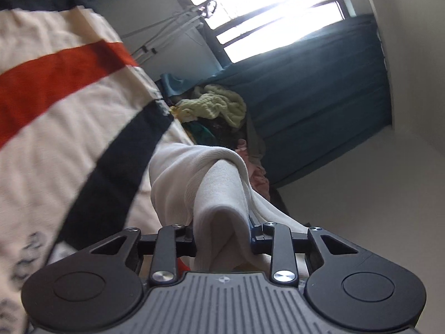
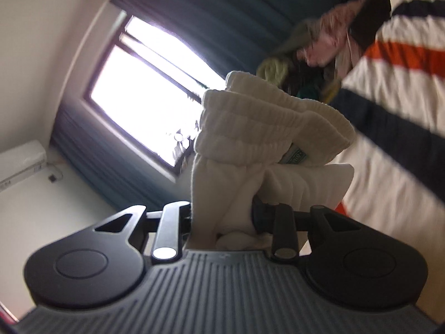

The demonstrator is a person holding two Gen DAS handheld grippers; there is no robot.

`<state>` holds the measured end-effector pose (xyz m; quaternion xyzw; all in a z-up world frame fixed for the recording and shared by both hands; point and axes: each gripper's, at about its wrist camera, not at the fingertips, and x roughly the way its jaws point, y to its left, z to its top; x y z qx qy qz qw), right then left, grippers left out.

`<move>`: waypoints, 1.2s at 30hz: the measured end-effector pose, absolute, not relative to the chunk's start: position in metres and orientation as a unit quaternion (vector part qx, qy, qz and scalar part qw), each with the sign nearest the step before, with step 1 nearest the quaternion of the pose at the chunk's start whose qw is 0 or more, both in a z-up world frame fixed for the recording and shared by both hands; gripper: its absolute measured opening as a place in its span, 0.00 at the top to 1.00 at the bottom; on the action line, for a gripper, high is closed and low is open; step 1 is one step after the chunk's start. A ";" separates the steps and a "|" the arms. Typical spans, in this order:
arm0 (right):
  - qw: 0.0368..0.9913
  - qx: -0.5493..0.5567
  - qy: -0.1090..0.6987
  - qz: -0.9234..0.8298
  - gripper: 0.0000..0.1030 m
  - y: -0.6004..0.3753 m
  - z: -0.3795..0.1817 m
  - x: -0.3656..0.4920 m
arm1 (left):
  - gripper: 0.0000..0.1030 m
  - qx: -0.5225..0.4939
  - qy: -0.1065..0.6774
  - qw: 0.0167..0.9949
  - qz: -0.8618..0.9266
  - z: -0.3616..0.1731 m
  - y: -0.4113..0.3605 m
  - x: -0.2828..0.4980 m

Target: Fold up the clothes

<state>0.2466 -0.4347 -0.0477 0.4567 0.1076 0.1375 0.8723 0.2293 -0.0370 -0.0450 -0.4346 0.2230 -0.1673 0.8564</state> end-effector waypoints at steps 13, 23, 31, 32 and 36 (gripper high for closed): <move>0.873 0.485 -0.001 0.044 0.68 -0.558 -0.058 0.317 | 0.76 -0.337 0.238 0.881 -0.231 -0.032 -0.235 0.441; 0.839 0.542 -0.042 -0.022 0.68 -0.604 -0.131 0.314 | 0.76 -0.280 0.245 0.882 -0.290 -0.087 -0.295 0.470; 0.816 0.571 0.028 -0.088 0.68 -0.580 -0.153 0.295 | 0.75 -0.219 0.309 0.886 -0.268 -0.120 -0.289 0.458; 0.814 0.571 0.043 -0.101 0.68 -0.580 -0.155 0.292 | 0.73 -0.197 0.318 0.888 -0.268 -0.123 -0.292 0.457; 0.824 0.540 0.104 -0.137 0.65 -0.572 -0.176 0.276 | 0.68 -0.115 0.344 0.892 -0.271 -0.130 -0.297 0.446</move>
